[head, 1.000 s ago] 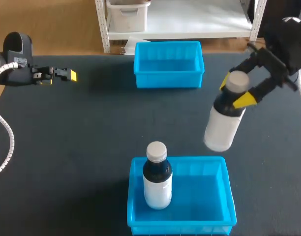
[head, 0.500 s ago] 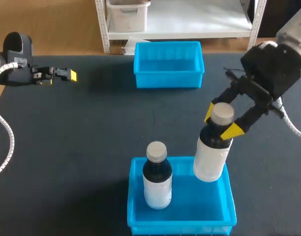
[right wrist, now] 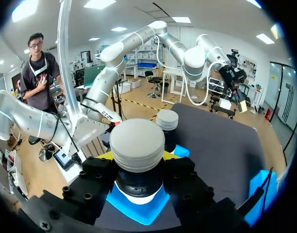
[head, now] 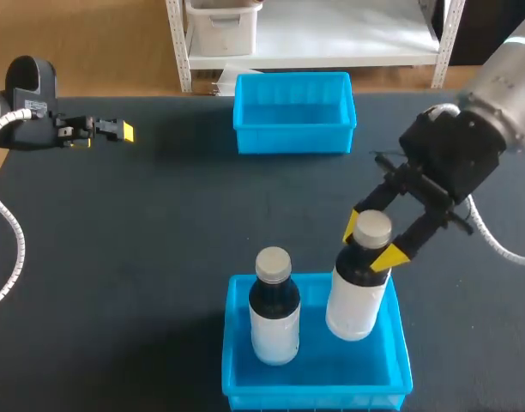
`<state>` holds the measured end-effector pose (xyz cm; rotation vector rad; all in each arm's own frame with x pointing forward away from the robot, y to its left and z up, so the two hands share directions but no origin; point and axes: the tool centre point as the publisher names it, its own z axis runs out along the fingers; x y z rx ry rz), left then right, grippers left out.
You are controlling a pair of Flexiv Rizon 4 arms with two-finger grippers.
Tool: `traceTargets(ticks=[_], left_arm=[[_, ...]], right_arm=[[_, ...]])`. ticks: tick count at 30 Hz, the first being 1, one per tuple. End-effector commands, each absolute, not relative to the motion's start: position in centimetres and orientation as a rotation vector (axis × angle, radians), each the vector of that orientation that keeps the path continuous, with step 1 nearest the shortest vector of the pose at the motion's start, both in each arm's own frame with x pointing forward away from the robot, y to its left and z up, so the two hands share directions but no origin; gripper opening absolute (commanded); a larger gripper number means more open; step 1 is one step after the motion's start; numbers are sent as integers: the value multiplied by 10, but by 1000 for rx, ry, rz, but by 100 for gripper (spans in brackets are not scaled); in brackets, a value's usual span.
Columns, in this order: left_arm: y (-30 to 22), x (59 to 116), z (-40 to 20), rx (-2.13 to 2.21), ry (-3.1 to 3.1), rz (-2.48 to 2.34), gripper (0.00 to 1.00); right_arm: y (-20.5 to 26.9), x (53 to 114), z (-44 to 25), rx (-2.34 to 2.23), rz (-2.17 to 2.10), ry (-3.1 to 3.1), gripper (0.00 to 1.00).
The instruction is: Pick up the bottle, and place it in the far bin if it is heavy, or in the near bin if it is light.
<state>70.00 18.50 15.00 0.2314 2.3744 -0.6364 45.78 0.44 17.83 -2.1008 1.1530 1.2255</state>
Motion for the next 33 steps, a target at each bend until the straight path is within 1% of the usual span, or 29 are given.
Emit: traceTargets(ticks=[1,23,24,26,27,28,31,33], left_arm=[[185,700,150,231,2374,-636,100],[185,700,150,231,2374,-636,100],[185,700,150,231,2374,-636,100],[185,700,150,231,2374,-636,100],[185,700,150,231,2374,-636,100],[185,700,150,231,2374,-636,100],[185,700,150,231,2374,-636,100],[185,700,150,231,2374,-636,100]], right_arm=[[11,457,166,-2104,1225,1144,0],[16,457,139,-2124,1233,1161,0],[16,457,138,-2125,1232,1164,6],[16,457,137,-2128,1231,1168,25],[16,457,136,-2128,1231,1171,31],[16,457,136,-2129,1232,1173,35],[15,457,134,-2130,1234,1181,38],[15,456,133,-2131,1235,1184,44]])
